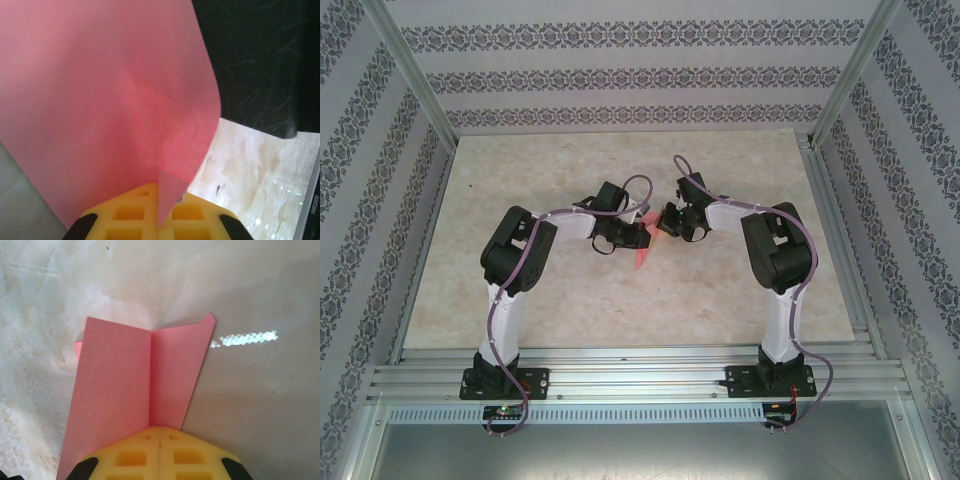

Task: Fold a paper plane with a square sheet of paper (fold left side to right side)
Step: Fold the wing for the fifth time at the center of the table.

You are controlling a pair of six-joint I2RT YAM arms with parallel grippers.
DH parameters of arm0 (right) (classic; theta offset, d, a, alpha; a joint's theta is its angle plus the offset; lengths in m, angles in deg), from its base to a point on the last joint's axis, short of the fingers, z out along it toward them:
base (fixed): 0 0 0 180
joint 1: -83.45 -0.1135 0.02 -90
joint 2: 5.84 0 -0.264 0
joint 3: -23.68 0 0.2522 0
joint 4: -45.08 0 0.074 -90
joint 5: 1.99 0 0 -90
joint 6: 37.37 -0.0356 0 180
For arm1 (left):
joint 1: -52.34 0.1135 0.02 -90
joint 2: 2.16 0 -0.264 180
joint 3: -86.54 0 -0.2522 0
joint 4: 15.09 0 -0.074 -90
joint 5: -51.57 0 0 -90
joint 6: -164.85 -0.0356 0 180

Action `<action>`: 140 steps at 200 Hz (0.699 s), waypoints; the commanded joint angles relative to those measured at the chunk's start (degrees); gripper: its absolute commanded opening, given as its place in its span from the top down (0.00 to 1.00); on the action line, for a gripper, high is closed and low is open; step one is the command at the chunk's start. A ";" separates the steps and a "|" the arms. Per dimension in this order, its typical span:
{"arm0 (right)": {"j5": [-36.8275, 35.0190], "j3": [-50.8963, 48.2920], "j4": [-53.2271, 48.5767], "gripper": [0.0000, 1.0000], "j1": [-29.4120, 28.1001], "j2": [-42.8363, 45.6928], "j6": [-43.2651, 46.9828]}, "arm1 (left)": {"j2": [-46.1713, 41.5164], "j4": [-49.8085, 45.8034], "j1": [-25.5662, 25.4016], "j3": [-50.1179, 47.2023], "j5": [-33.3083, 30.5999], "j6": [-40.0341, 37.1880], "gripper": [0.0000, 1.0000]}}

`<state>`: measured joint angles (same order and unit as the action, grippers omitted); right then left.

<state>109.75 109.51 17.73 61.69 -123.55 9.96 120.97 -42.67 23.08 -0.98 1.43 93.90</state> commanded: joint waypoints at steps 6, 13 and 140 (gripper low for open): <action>-1.88 -0.88 -5.66 0.99 -1.18 -4.32 1.55 | 0.10 -1.93 0.91 2.22 0.29 -2.70 0.93; -1.87 -0.75 -5.74 0.99 -1.20 -4.37 1.61 | -0.15 -2.15 0.87 2.21 -0.10 -2.83 0.92; -1.63 -0.54 -6.10 0.99 -1.38 -4.46 1.81 | -6.32 -4.41 1.28 2.62 -0.96 -3.52 0.71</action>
<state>109.96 109.88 17.34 61.69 -123.77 10.79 117.19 -46.22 23.72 -0.21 0.09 91.54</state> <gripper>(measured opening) 0.043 0.291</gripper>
